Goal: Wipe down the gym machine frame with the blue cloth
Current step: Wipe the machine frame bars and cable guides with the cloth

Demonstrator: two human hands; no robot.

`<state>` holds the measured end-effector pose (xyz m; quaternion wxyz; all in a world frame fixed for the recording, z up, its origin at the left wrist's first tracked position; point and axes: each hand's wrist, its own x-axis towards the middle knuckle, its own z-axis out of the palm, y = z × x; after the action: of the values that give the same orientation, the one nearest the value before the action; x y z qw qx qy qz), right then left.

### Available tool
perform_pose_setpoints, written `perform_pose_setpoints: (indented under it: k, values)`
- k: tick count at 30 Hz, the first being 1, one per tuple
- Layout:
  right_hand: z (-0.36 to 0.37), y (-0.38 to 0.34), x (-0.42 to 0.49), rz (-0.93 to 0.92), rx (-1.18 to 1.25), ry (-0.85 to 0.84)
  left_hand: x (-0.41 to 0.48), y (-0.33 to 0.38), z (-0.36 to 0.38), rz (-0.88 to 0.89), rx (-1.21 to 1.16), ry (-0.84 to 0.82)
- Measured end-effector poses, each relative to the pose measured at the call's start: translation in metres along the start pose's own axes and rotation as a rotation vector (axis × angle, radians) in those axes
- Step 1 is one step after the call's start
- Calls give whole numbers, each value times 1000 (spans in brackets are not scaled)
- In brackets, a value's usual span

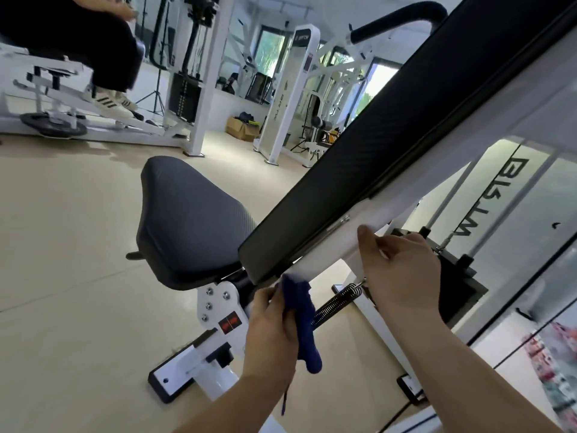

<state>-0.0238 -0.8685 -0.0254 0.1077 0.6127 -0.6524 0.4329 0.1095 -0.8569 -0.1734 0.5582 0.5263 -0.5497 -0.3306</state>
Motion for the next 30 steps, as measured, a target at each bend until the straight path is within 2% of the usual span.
perform_pose_setpoints:
  k: [8,11,15,18,27,30]
  values:
    - [0,-2,-4,-26,29,12,-3,26,3,-141,-261,-57]
    - [-2,-4,-4,-25,4,-1,-7,35,12,-145,-212,-59]
    - [-2,-4,-4,-35,2,17,0,27,17,-69,-57,41]
    - [-2,-3,-3,-42,0,31,5,9,12,-65,-119,113]
    - [0,-1,-3,-49,-9,23,5,8,19,-153,-182,168]
    - [0,0,-2,-34,-23,22,7,-11,7,-326,-132,173]
